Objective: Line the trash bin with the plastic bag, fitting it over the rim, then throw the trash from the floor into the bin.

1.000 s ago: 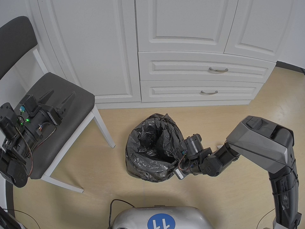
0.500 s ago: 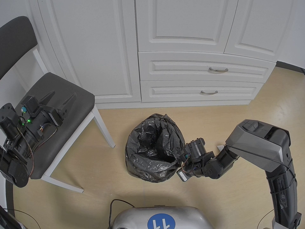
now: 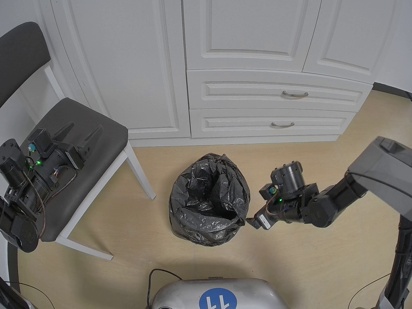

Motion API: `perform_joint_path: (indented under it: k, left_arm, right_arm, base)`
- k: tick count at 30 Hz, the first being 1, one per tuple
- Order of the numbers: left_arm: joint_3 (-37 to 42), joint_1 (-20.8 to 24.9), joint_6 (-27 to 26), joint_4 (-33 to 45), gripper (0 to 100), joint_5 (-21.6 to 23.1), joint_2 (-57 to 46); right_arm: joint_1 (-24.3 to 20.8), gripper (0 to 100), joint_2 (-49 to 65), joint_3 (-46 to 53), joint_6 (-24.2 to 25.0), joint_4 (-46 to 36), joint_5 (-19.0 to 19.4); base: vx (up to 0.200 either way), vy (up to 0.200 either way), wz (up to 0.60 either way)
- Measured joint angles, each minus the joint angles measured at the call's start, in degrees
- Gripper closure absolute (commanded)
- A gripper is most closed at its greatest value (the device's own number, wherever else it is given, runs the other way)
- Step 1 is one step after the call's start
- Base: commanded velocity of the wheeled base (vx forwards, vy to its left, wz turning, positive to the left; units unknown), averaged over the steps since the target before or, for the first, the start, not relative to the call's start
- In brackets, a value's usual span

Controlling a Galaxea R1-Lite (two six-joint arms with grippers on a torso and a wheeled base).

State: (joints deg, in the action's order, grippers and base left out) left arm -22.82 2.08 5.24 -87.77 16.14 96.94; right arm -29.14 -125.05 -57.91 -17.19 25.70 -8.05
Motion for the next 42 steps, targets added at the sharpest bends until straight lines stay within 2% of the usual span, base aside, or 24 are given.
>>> perform_joint_path:
  k: [4,8,15,24,32,42]
  left_arm:
    - [-0.07,-0.07,-0.02,-0.01,0,0.02,0.00]
    - [-0.11,-0.07,-0.02,-0.01,0,0.00,0.02]
    - [-0.18,-0.07,-0.10,0.00,0,0.00,0.50]
    - [-0.85,-0.13,-0.24,0.00,0,0.02,2.04]
    - [-1.23,-0.22,-0.18,0.00,0,0.00,2.86]
    - [-1.23,-0.51,-0.18,0.00,0,-0.05,3.06]
  right_arm:
    - [0.11,0,3.13,-2.49,0.22,-1.10,-2.65]
    - [-0.73,0,1.77,-9.07,2.63,-1.58,-5.61]
    - [-3.72,0,-9.09,-24.32,6.88,-2.57,-8.89]
    - [-5.01,0,-23.25,-39.56,8.28,-3.06,-14.59]
    - [-3.05,0,-26.77,-41.41,8.35,-3.07,-16.66]
    - [-0.49,0,-21.67,-34.90,8.35,-3.01,-16.47]
  base:
    - [0.000,0.000,0.00]
    - [0.000,0.000,0.00]
    - [0.000,0.000,0.00]
    - [0.000,0.000,0.00]
    - [0.000,0.000,0.00]
    - [0.000,0.000,0.00]
